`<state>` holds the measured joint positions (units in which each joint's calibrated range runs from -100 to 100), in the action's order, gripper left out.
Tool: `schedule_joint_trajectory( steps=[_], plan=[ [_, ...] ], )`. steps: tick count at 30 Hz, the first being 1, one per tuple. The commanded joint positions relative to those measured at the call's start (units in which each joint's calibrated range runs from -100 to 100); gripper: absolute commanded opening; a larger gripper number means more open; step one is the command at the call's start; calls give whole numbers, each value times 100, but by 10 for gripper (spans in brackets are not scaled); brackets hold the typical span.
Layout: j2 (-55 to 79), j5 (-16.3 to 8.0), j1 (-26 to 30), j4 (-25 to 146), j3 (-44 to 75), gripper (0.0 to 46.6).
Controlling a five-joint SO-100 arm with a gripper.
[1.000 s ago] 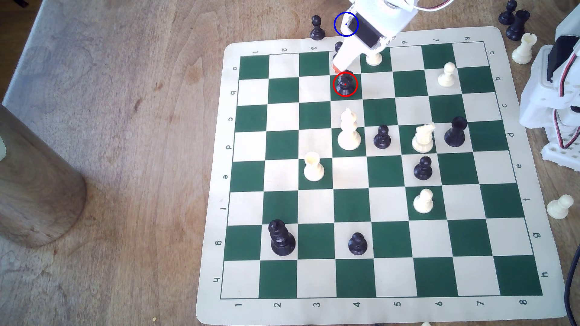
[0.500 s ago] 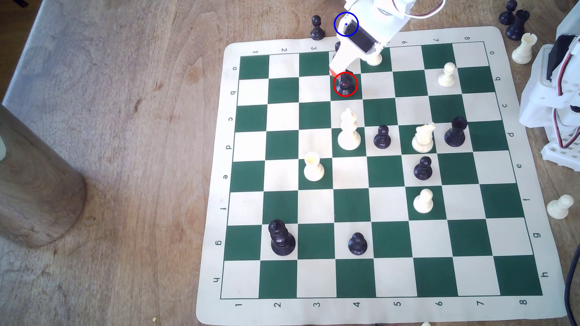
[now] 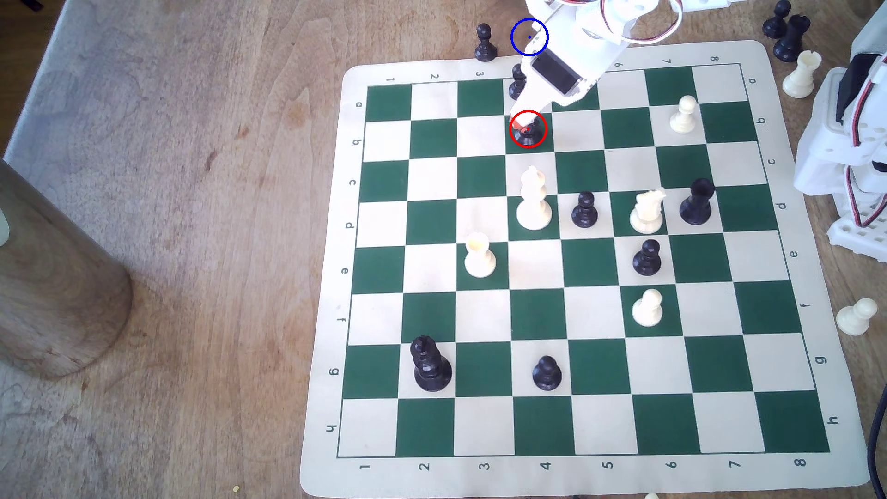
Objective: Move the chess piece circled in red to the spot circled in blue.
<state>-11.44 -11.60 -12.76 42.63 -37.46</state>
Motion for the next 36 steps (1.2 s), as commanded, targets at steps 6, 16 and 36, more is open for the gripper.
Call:
schedule_joint_trajectory(
  steps=[6,16,36],
  plan=[
    [125,-20,91,-299,47,162],
    [482,-15,83,-553,111,131],
    [-622,-34,-26,307,500,2]
  ],
)
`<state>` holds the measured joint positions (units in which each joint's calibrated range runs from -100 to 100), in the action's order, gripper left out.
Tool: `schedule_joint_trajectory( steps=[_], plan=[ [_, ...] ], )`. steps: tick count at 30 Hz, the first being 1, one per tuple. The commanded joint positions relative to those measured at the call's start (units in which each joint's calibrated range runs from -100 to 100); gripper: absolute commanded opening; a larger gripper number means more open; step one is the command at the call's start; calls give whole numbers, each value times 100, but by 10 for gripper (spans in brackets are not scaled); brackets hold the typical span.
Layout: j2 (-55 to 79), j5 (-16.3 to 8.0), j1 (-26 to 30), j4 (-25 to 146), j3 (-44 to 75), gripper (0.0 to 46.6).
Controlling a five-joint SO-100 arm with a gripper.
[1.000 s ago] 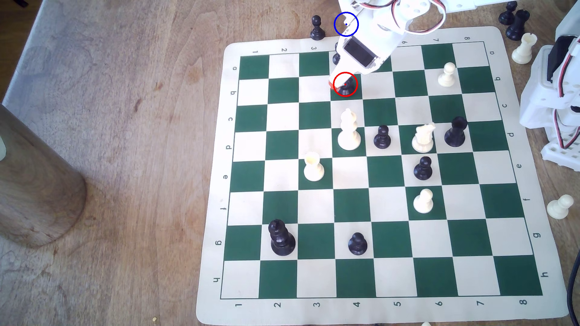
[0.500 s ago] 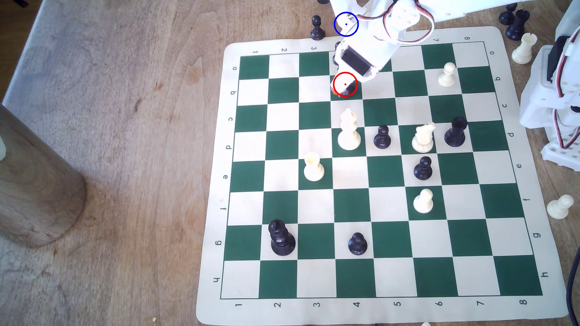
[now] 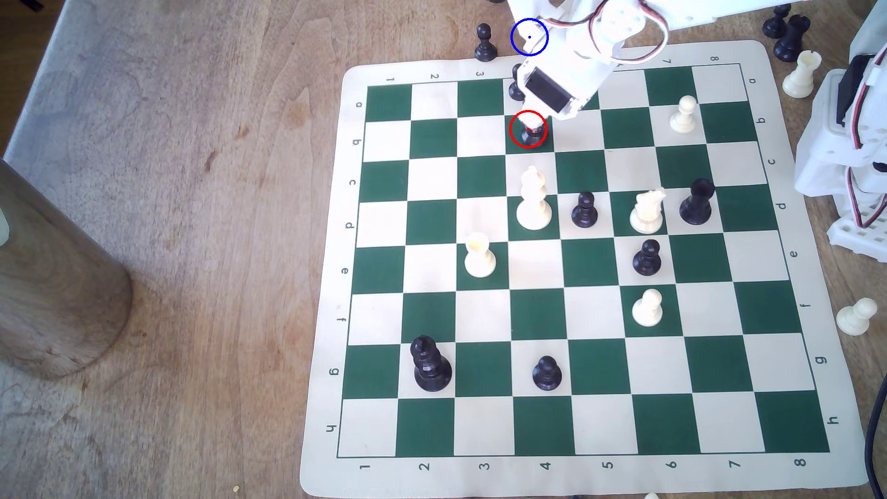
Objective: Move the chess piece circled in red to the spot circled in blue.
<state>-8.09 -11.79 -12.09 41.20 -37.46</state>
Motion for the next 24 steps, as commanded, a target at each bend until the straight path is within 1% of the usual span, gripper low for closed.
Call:
schedule_joint_trajectory(
  steps=[1,4,7,10,12,13,17,21,24],
  plan=[
    [-1110,-15,-116,582,546,2],
    [-1636,-10,-202,1032,727,2],
    [-1865,20,-296,1261,827,2],
    [-1959,127,-578,1392,872,2],
    [-1899,215,-750,1409,854,2],
    [-1823,283,-930,1384,854,2],
    [-1602,415,-1383,1270,863,2],
    [-1220,484,-1673,983,908,2],
    [-855,493,-1759,901,1117,2]
  ],
)
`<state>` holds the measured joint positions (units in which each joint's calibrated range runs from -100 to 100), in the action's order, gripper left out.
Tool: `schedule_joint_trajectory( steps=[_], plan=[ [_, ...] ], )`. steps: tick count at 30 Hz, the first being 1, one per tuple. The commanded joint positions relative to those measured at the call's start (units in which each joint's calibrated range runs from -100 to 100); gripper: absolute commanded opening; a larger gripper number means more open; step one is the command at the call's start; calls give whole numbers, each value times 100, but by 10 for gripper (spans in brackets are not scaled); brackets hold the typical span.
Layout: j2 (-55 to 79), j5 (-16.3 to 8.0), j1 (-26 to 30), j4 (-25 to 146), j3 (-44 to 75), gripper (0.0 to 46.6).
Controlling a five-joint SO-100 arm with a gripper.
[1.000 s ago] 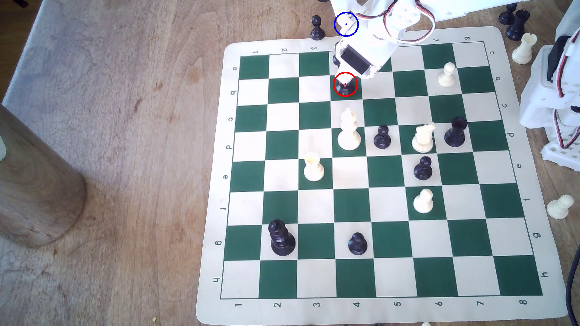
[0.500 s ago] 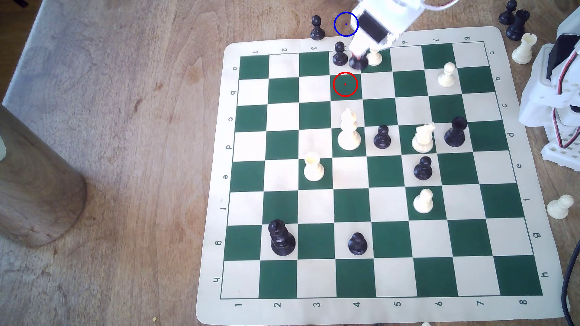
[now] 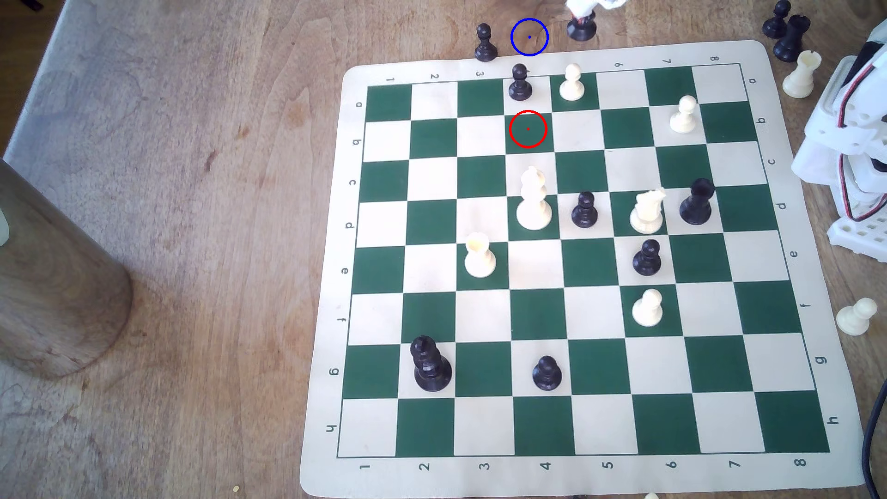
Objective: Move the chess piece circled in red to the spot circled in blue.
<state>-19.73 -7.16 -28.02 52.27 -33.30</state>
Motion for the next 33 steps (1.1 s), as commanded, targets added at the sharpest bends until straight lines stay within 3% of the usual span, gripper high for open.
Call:
schedule_joint_trajectory(
  steps=[1,19,33],
  plan=[
    [403,34,-197,-239,756,2],
    [2092,142,-424,-682,1762,2],
    [2491,142,-455,-837,1707,6]
  ],
)
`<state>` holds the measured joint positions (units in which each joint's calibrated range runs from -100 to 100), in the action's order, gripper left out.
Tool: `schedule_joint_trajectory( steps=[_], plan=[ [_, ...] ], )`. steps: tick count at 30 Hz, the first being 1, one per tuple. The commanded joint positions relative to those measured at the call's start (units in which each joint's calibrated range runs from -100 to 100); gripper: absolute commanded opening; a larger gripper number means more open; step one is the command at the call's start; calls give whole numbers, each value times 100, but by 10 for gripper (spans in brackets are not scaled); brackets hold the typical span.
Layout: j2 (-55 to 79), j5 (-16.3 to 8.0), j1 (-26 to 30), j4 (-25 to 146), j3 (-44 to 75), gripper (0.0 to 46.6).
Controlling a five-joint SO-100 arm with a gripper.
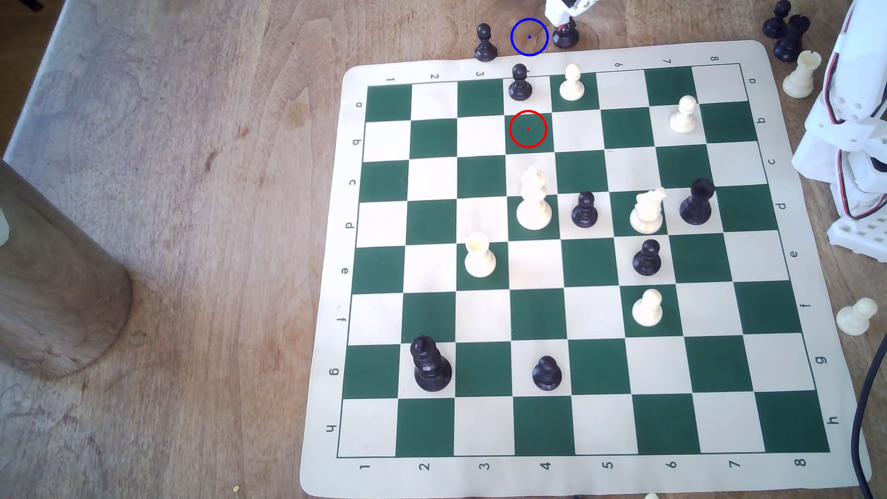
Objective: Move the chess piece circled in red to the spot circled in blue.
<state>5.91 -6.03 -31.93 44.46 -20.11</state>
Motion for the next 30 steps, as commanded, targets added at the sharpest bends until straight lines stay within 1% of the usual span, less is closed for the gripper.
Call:
schedule_joint_trajectory(
  steps=[1,3,4,6,12,18,25,30],
  plan=[
    [-73,24,-72,-56,379,40],
    [-64,29,-72,-32,379,81],
    [-56,39,-80,9,343,110],
    [-73,54,-88,9,297,121],
    [-319,117,-166,107,98,133],
    [-998,176,-190,615,-274,143],
    [-1940,63,-88,1221,-455,147],
    [-2789,15,68,1917,-627,133]
  ],
)
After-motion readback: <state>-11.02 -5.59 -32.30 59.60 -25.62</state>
